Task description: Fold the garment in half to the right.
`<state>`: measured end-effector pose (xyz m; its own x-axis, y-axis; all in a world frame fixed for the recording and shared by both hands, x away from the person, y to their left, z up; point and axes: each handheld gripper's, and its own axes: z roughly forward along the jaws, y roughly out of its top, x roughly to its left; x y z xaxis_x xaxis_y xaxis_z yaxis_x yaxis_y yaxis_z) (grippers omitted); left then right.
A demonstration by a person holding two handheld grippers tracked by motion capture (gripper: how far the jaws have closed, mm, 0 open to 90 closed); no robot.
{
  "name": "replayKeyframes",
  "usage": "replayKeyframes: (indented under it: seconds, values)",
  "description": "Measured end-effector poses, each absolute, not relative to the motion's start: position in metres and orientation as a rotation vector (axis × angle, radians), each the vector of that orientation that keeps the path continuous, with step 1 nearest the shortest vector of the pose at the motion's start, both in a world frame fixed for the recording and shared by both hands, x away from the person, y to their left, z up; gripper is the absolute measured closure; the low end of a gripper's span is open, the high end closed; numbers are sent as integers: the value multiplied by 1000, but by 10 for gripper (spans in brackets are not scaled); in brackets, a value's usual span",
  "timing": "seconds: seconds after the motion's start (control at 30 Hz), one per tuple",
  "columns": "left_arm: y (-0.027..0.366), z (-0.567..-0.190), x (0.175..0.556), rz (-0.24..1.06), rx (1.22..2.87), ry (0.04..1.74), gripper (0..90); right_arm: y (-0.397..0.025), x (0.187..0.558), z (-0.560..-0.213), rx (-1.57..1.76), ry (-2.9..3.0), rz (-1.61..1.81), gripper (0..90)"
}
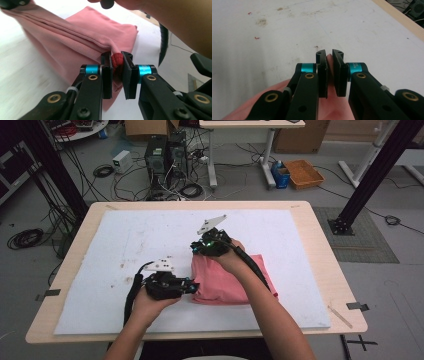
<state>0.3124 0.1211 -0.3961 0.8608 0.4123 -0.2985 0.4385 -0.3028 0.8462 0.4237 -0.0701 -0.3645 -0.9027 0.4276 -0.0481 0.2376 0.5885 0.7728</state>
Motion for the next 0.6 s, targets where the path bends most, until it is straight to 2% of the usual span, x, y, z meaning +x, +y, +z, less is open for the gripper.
replayKeyframes:
  seconds: [0.6]
  values:
    - [32, -397, 343, -98, 1992, 534, 800, -141, 421, -359, 678, 2506, 1211, 839]
